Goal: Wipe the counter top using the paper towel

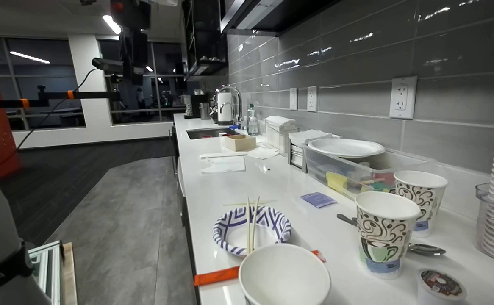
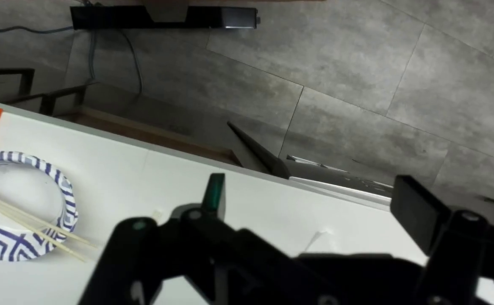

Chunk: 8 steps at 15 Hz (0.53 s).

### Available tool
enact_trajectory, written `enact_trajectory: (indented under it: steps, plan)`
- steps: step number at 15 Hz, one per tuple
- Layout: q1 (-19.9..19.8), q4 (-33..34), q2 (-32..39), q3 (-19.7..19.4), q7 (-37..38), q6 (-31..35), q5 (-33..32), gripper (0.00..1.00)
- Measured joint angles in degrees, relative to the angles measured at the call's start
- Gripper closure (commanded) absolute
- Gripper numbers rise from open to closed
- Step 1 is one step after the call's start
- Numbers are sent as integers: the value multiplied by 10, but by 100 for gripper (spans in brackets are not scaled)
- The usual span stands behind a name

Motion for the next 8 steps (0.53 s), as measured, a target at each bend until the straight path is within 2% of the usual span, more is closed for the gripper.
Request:
enact_trajectory:
  steps: [4, 8]
  plan:
    - [7, 0, 51, 75, 59, 97, 41, 0]
    - [8, 4, 130, 135, 169, 220, 55, 0]
